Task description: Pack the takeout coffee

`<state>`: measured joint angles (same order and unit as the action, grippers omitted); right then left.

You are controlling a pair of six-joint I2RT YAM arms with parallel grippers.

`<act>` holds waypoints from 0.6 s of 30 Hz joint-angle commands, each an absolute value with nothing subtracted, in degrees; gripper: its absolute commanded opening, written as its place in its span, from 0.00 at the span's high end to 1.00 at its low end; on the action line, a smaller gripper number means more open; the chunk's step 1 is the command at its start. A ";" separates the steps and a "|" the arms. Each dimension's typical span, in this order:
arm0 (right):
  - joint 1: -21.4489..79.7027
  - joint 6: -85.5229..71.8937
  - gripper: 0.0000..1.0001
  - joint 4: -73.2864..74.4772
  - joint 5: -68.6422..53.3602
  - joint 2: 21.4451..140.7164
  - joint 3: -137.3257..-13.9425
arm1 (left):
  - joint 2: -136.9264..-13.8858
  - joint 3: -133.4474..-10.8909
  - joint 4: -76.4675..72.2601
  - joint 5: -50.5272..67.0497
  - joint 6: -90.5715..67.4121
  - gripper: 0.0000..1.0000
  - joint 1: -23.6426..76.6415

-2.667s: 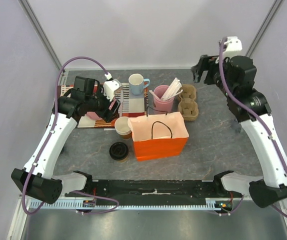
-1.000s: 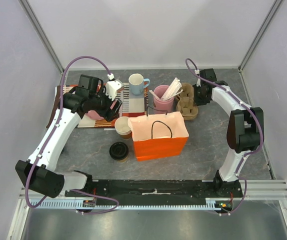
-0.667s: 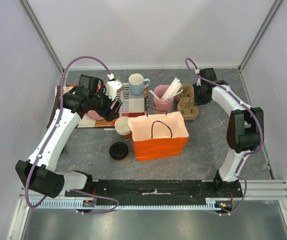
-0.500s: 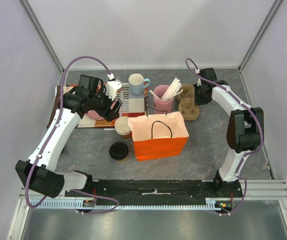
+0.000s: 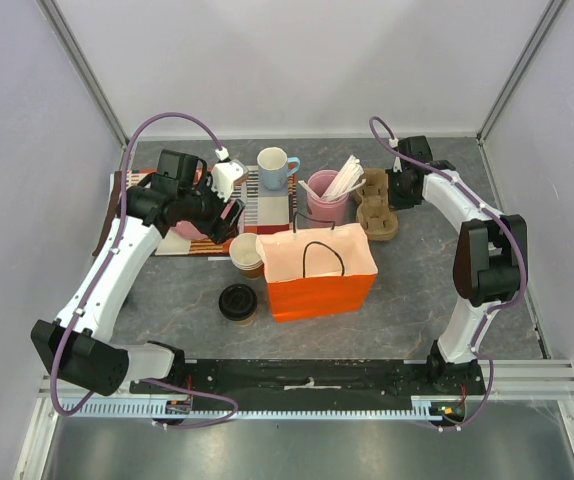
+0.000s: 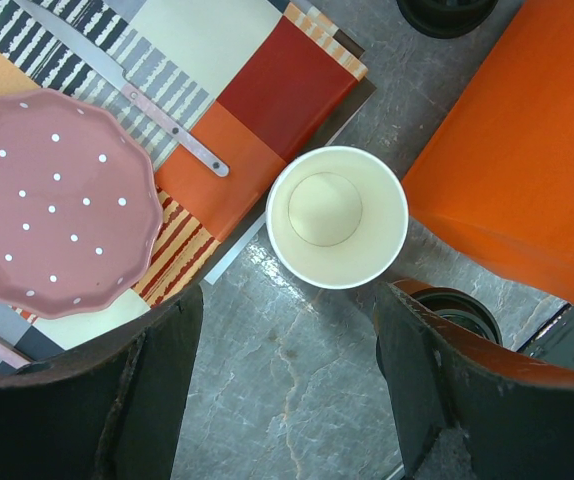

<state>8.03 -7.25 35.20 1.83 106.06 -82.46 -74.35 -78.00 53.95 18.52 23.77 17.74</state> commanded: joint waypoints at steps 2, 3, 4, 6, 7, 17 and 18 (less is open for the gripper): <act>8.26 -7.56 1.00 34.98 1.06 104.24 -85.08 | -74.44 -78.13 53.79 19.95 25.84 0.23 17.58; 8.26 -7.99 1.00 34.98 0.79 103.46 -85.17 | -74.44 -78.22 53.79 19.95 25.75 0.24 17.58; 8.26 -8.00 1.00 34.81 0.62 102.93 -85.25 | -74.62 -78.31 53.88 20.13 25.84 0.24 17.58; 8.26 -8.26 1.00 33.76 0.53 100.74 -84.90 | -74.53 -78.40 53.88 20.30 25.84 0.23 17.58; 8.17 -8.35 1.00 33.40 0.61 99.94 -84.82 | -74.62 -78.57 53.79 20.48 25.84 0.24 17.49; 8.26 -9.32 1.00 31.47 2.63 93.61 -82.53 | -74.44 -78.66 53.88 20.83 25.93 0.24 17.49; 8.26 -9.32 1.00 31.12 3.16 92.39 -82.44 | -74.44 -78.66 53.79 20.83 26.01 0.24 17.49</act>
